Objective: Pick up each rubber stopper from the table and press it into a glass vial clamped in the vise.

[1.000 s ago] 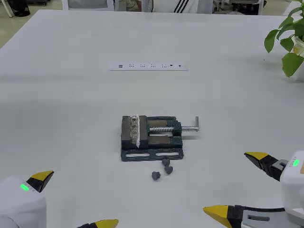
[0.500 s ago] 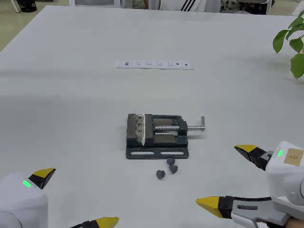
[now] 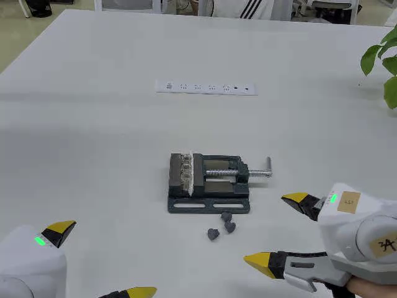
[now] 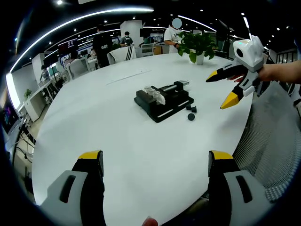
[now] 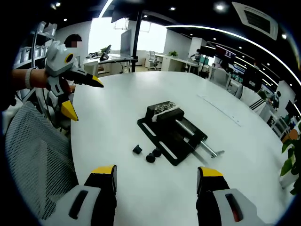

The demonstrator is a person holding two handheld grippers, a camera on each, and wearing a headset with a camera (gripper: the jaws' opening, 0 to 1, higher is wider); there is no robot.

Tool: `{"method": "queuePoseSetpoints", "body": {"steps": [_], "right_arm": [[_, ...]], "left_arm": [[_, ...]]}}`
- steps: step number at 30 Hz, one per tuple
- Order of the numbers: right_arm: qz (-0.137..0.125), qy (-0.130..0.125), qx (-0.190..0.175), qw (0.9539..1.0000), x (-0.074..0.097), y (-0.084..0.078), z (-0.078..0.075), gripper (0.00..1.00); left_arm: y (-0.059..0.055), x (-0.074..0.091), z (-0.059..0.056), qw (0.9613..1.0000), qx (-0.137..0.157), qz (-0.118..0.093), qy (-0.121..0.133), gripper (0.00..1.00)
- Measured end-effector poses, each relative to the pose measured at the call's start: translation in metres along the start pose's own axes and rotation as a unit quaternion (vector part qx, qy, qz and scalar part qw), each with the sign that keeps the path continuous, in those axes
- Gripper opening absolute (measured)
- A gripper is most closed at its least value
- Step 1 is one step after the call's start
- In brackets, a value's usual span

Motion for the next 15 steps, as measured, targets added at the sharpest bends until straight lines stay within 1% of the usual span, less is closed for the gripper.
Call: {"method": "queuePoseSetpoints", "body": {"steps": [5,11,13,15], "right_arm": [[0.004,0.002,-0.006,1.0,-0.011,-0.002,-0.002,0.61],[0.009,0.008,-0.007,0.9999,-0.023,-0.006,0.001,0.52],[0.014,0.009,-0.017,0.9997,-0.027,-0.009,0.002,0.48],[0.014,0.013,-0.023,0.9995,-0.03,-0.008,0.004,0.45]], "left_arm": [[0.002,-0.002,0.002,1.0,-0.005,0.0,-0.003,0.91],[0.002,-0.006,0.002,0.9999,-0.008,0.005,-0.008,0.91],[0.002,-0.006,0.003,0.9999,-0.011,0.006,-0.01,0.91],[0.002,-0.007,0.003,0.9999,-0.011,0.006,-0.012,0.91]]}}
Point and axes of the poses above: the centre of the closed fingertips' face, and the gripper's own axes: x roughly backward along the fingers, z roughly to its left, y roughly out of its top, the point moved 5 cm from there along x, roughly backward along the fingers, and after that the axes turned 7 degrees about -z, right-handed, at the moved point
